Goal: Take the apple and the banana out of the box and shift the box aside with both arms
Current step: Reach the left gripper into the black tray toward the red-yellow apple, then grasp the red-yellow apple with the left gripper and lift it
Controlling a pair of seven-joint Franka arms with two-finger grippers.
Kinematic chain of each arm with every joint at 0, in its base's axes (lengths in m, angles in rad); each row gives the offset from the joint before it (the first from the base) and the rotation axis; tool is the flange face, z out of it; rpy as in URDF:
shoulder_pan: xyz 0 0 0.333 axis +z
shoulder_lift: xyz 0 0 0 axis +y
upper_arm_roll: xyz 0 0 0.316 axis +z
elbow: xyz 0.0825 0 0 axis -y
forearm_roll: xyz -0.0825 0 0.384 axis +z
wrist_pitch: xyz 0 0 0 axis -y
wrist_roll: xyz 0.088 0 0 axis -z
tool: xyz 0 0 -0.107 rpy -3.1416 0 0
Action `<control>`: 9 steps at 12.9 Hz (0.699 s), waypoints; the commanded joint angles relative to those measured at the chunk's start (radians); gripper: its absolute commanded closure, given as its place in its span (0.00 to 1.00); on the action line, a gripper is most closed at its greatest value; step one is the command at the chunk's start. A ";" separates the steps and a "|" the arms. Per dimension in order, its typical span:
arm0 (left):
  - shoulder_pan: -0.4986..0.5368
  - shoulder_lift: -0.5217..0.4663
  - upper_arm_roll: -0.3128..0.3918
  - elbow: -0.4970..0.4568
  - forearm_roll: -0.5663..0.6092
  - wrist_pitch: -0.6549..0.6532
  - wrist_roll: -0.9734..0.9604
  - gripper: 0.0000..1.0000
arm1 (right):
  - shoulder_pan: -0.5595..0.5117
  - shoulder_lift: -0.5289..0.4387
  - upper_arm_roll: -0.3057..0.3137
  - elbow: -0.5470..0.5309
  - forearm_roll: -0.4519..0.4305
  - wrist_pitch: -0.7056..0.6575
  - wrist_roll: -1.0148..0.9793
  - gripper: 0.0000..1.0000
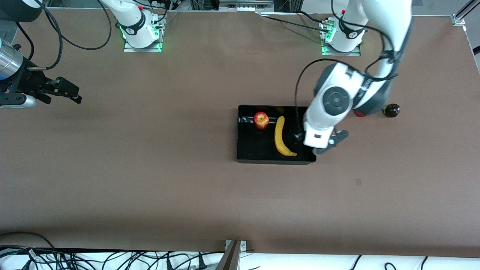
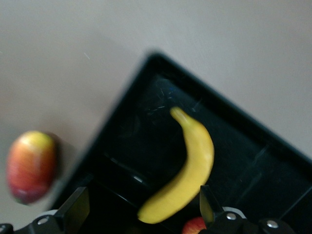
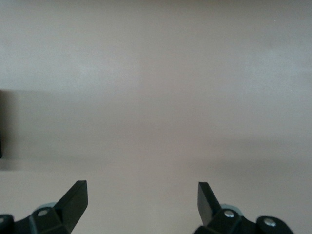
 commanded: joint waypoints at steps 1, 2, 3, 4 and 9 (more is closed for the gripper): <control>-0.072 0.070 -0.004 0.038 -0.018 0.059 -0.095 0.00 | -0.007 0.007 0.006 0.015 0.002 -0.004 -0.009 0.00; -0.092 0.085 -0.011 0.037 -0.019 0.077 -0.110 0.00 | -0.007 0.007 0.006 0.015 0.002 -0.004 -0.009 0.00; -0.102 0.099 -0.018 0.035 -0.030 0.091 -0.127 0.00 | -0.007 0.007 0.005 0.015 0.002 -0.004 -0.009 0.00; -0.110 0.121 -0.029 0.035 -0.033 0.112 -0.145 0.00 | -0.009 0.007 0.006 0.015 0.002 -0.004 -0.009 0.00; -0.148 0.174 -0.058 0.001 -0.025 0.239 -0.248 0.00 | -0.007 0.007 0.006 0.015 0.002 -0.005 -0.009 0.00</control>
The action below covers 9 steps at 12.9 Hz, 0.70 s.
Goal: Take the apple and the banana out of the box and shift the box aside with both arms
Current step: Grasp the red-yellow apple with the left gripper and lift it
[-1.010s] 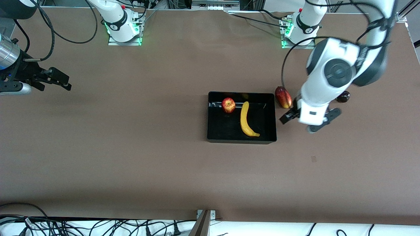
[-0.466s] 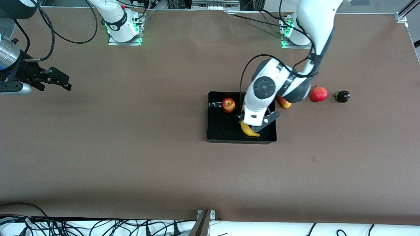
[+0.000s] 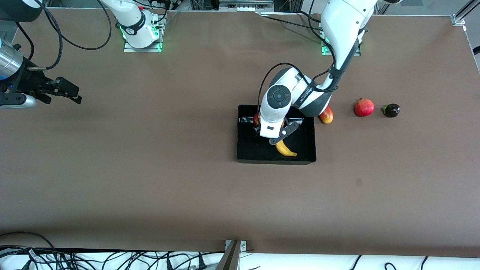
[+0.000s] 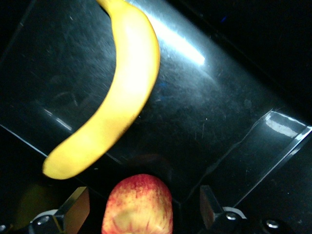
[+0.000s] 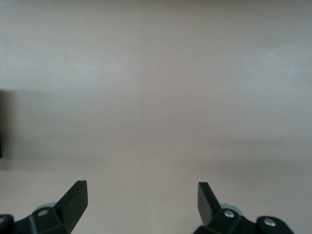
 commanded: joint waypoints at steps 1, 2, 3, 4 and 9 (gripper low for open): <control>-0.023 0.020 -0.008 -0.021 -0.013 0.071 -0.056 0.00 | -0.007 0.007 0.006 0.015 0.002 -0.004 -0.009 0.00; -0.032 0.020 -0.008 -0.032 -0.012 0.078 -0.069 0.00 | -0.009 0.007 0.005 0.015 0.002 -0.005 -0.009 0.00; -0.034 0.020 -0.008 -0.034 -0.012 0.078 -0.072 0.00 | -0.009 0.007 0.005 0.015 0.002 -0.005 -0.009 0.00; -0.034 0.020 -0.009 -0.035 -0.012 0.079 -0.082 0.00 | -0.009 0.007 0.006 0.015 0.002 -0.005 -0.009 0.00; -0.037 0.031 -0.014 -0.037 -0.007 0.098 -0.139 0.74 | -0.009 0.007 0.005 0.015 0.002 -0.007 -0.009 0.00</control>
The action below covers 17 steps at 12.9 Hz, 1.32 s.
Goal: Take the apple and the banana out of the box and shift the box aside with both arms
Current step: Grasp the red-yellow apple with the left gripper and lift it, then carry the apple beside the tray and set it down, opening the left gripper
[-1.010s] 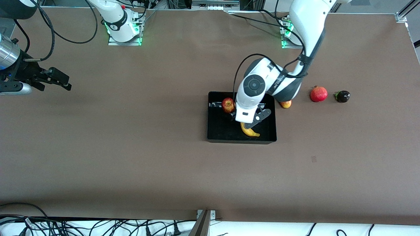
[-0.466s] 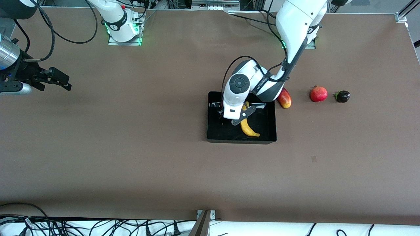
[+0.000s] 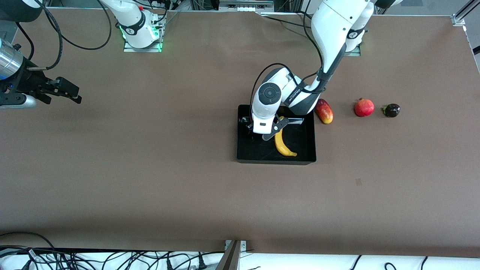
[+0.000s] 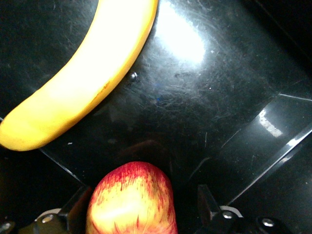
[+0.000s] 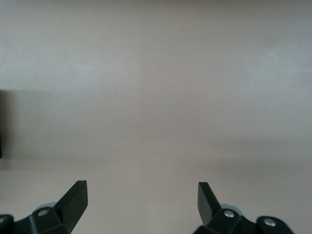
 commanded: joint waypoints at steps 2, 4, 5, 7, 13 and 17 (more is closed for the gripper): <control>-0.005 -0.006 0.001 -0.011 -0.005 0.017 -0.022 1.00 | -0.009 0.007 0.005 0.015 0.002 -0.009 -0.009 0.00; 0.003 -0.018 -0.001 -0.007 0.005 -0.002 -0.011 1.00 | -0.009 0.007 0.005 0.015 0.002 -0.009 -0.009 0.00; 0.018 -0.057 -0.002 -0.007 0.005 -0.035 -0.011 1.00 | -0.009 0.007 0.005 0.015 0.002 -0.009 -0.009 0.00; 0.066 -0.126 -0.030 0.006 0.005 -0.165 0.020 1.00 | -0.009 0.007 0.005 0.015 0.002 -0.007 -0.009 0.00; 0.361 -0.273 -0.093 0.141 -0.007 -0.627 0.465 1.00 | -0.009 0.010 0.005 0.015 0.002 -0.005 -0.009 0.00; 0.607 -0.239 -0.073 0.177 0.045 -0.599 0.861 1.00 | -0.009 0.011 0.005 0.015 0.002 -0.005 -0.009 0.00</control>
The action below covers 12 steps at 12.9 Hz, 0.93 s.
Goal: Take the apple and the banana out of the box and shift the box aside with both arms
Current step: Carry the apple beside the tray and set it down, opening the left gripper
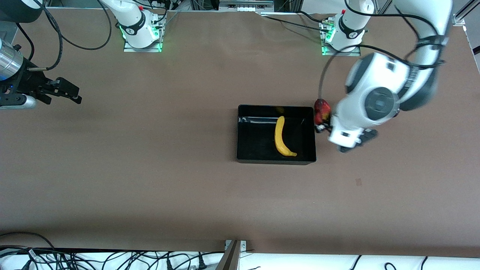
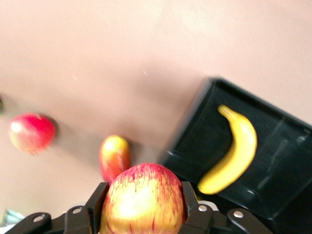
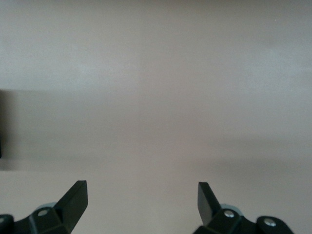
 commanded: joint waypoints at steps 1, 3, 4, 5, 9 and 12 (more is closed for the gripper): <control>0.153 0.064 -0.010 0.022 0.041 0.110 0.220 1.00 | -0.009 0.009 0.005 0.015 0.002 -0.004 -0.009 0.00; 0.233 0.126 -0.010 0.022 0.068 0.225 0.375 1.00 | -0.009 0.009 0.005 0.015 0.002 -0.005 -0.009 0.00; 0.258 0.169 -0.010 0.024 0.102 0.285 0.406 1.00 | -0.009 0.009 0.005 0.015 0.002 -0.004 -0.009 0.00; 0.275 0.206 -0.010 0.024 0.146 0.347 0.410 1.00 | -0.009 0.007 0.005 0.015 0.002 -0.004 -0.009 0.00; 0.289 0.337 -0.002 0.015 0.275 0.566 0.389 1.00 | -0.004 0.007 0.010 0.017 0.002 -0.002 -0.010 0.00; 0.284 0.404 0.004 0.012 0.338 0.647 0.336 1.00 | 0.025 0.003 0.016 0.026 0.002 -0.004 0.002 0.00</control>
